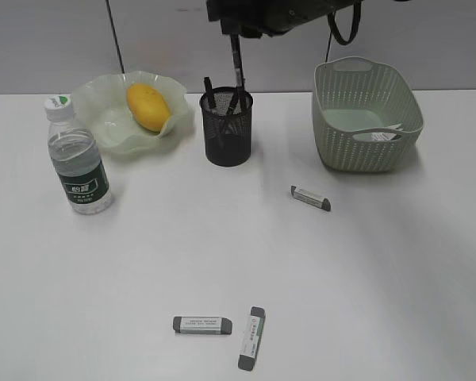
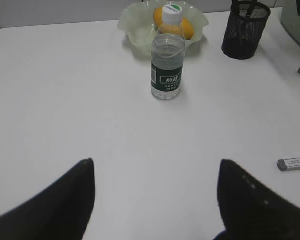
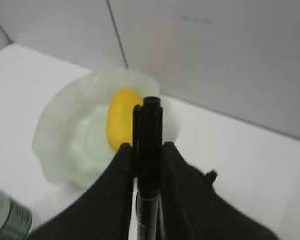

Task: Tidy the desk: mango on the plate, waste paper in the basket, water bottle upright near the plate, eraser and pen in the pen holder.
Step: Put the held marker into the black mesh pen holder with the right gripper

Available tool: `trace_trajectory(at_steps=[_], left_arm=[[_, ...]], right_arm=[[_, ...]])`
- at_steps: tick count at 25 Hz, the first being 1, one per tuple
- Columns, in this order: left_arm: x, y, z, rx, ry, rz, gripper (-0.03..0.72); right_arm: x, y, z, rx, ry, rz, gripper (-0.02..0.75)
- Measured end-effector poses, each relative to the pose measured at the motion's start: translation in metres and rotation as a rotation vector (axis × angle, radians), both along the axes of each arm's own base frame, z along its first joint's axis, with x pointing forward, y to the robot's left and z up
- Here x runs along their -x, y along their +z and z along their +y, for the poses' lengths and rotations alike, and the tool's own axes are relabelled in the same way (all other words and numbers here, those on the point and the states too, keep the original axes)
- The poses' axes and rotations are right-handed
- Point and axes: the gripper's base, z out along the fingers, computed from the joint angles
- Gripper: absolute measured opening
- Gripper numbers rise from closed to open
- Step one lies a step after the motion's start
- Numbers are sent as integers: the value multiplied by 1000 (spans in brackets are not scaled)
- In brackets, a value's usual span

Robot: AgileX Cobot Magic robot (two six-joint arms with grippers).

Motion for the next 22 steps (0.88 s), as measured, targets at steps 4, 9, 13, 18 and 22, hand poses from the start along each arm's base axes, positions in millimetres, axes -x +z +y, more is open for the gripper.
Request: trace_trajectory(at_steps=[4,9,13,18,22], left_arm=[[0,0,0,1,0,0,578],[0,0,0,1,0,0,578],[0,0,0,1,0,-1,578],[0,0,0,1,0,-1,578],[0,0,0,1,0,-1,578]], right_arm=[[-11,-2,5,7,-44,-169,134],[-22,-41,21,58,-50,-253,134],[-27,-65,28,87,-47,-288,134],[-30,-85,30,106,-46,-270,134],[-30,-92,30,120,-38,-263,176]])
